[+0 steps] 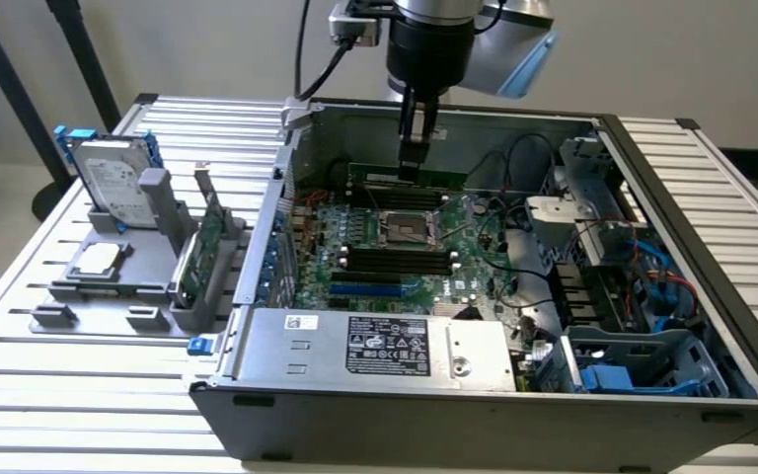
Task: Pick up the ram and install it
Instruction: 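Insert the ram into the slot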
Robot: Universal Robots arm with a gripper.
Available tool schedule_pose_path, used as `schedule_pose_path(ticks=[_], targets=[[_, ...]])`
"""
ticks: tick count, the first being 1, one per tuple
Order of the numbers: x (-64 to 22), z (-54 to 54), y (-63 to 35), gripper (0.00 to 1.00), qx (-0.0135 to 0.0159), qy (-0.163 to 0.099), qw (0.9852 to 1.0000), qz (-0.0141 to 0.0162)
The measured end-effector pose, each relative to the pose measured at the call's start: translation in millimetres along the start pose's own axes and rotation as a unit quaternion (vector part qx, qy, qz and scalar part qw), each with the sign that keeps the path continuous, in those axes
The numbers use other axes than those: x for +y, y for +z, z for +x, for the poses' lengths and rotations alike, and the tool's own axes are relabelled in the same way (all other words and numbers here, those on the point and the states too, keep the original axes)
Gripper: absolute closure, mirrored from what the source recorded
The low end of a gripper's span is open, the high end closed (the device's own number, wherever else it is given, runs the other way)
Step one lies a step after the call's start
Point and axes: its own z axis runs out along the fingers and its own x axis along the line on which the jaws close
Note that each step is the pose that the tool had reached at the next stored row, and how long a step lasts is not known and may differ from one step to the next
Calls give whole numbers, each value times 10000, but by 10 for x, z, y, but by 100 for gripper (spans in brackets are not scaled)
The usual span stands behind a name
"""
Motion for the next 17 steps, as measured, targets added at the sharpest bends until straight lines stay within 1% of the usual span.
schedule_pose_path(ticks=[3,9,17], targets=[[1,0,9,87,-1,0,10000,2],[7,7,117,87,-1,0,10000,6],[2,43,262,87,-1,0,10000,6]])
